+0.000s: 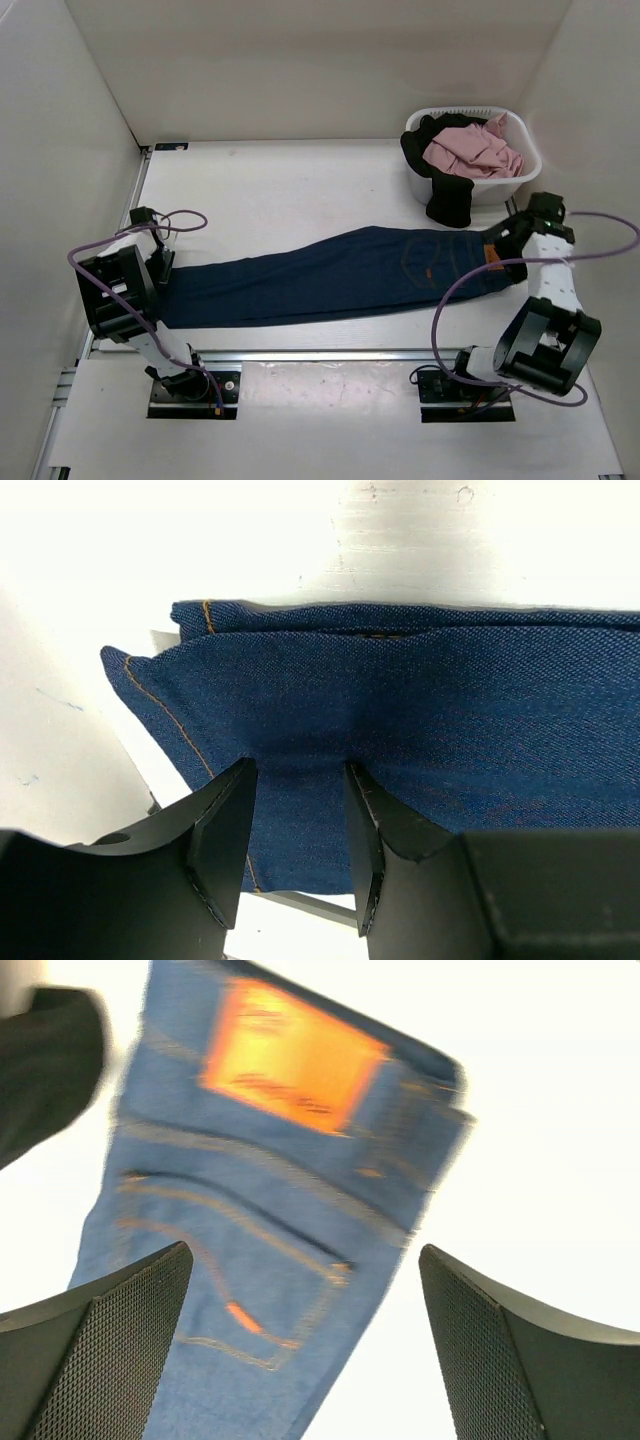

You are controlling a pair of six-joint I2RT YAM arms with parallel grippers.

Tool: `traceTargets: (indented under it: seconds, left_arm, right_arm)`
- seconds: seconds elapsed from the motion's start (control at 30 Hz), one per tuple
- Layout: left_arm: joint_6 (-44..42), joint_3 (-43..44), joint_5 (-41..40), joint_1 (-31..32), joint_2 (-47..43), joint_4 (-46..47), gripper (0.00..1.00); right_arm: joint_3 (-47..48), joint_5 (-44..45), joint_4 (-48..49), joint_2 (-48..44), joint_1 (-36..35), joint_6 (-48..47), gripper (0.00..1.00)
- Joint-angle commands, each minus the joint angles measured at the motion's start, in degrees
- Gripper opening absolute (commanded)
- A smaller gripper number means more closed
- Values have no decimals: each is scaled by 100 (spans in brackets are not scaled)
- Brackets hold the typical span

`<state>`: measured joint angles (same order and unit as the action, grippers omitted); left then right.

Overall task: Fold and stack the trousers
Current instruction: Fold the trousers

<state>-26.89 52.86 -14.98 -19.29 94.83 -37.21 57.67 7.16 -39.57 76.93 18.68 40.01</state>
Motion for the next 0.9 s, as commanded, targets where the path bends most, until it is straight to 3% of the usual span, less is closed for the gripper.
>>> traceTargets:
  seconds: [0.0,0.07,0.2,0.33,0.43,0.53,0.57,0.63,0.67,0.87]
  left_arm:
    - [167,-224,356,39,-34,65,52]
    - [115,-224,356,39,-34,65,53]
    - [62,-171,295,39,-34,65,53]
    - [9,-224,189,39,-140,65,53]
    - [-44,-276,136,39,-263,65,53]
    - [-44,-276,75,39,-316,12,53]
    - [-44,-276,74,39,-316,12,53]
    - [-44,-276,74,39,-316,-40,53]
    - [-44,-276,74,39,-368,-41,53]
    - [-44,-276,74,144,-421,-146,53]
  right_arm:
    - [-545,-495,-226,-46,556,-203,99]
    - [-546,-732,-104,155,751,-432,99]
    - [-905,-1135,1017,690,988,-538,99]
    - [-1021,-1190,1785,1183,1103,-178,99]
    - [-1082,-1067,1927,1482,1156,-11,93]
    - [-1214,-1137,2032,1694,1156,42,65]
    - [-1284,-1138,2032,1694,1156,103,46]
    - [-1468,-1085,2137,1694,1217,174,21]
    - [-1469,-1085,2138,1625,1269,174,1]
    - [-1294,-814,1770,1107,1218,-151,0]
